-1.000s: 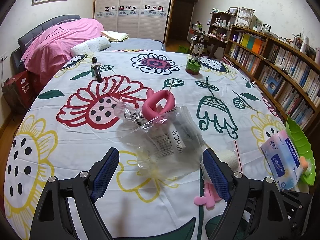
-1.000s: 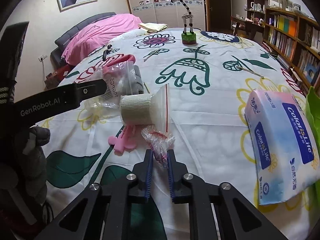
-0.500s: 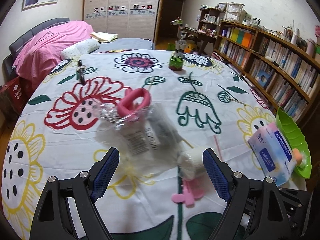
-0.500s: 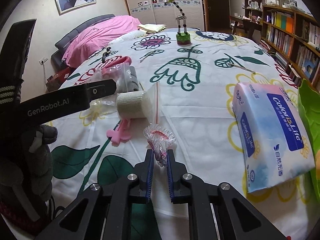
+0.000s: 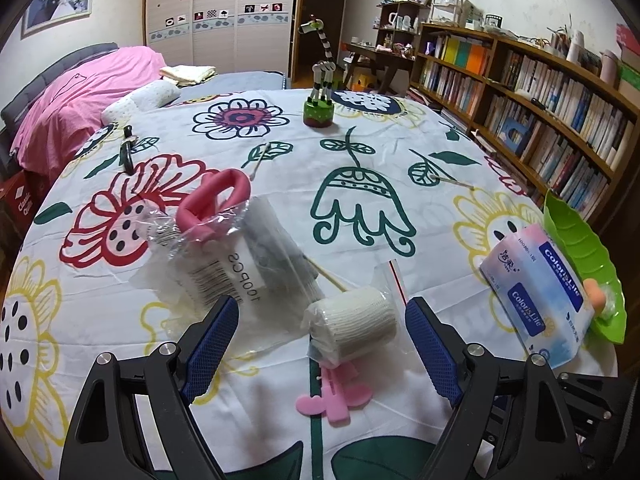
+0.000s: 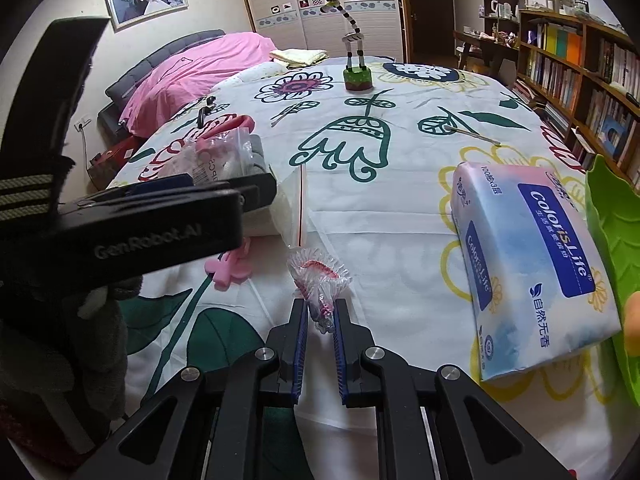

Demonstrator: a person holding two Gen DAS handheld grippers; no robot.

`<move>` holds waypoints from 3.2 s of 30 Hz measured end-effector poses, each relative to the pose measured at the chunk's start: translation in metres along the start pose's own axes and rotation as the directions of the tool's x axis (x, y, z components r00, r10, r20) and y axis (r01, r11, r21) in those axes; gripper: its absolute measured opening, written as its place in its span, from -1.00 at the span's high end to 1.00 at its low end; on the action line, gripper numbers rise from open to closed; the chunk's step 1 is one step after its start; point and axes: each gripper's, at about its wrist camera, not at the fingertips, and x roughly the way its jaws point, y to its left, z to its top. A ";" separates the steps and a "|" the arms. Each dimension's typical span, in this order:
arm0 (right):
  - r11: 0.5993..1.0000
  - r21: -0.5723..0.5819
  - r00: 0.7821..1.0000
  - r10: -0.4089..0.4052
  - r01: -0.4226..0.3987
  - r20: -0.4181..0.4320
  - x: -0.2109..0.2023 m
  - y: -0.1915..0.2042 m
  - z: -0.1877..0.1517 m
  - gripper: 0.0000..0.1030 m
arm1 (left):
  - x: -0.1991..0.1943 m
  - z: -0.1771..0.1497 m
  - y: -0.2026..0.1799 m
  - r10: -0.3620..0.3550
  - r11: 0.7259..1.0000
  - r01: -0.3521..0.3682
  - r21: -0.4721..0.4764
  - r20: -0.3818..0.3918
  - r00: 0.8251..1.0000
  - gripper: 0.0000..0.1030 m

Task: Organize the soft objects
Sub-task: 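Lift the pink-trimmed bag with the right tool while the left tool approaches the bandage roll, then carry the pink-trimmed bag and bandage roll toward the green bowl with both tools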

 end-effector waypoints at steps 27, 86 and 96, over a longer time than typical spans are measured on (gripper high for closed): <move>1.000 0.009 0.999 0.005 -0.006 0.036 -0.010 -0.006 -0.001 0.73 | -0.015 -0.002 -0.011 -0.001 1.000 0.000 0.029 0.022 1.000 0.19; 0.977 0.164 0.965 -0.167 0.135 0.204 -0.078 -0.082 0.004 0.73 | -0.045 0.010 -0.079 -0.034 0.990 0.022 0.139 0.085 0.996 0.19; 0.948 0.232 0.939 -0.267 0.217 0.216 -0.096 -0.120 -0.004 0.73 | -0.043 0.010 -0.113 -0.058 0.979 0.041 0.199 0.079 0.995 0.19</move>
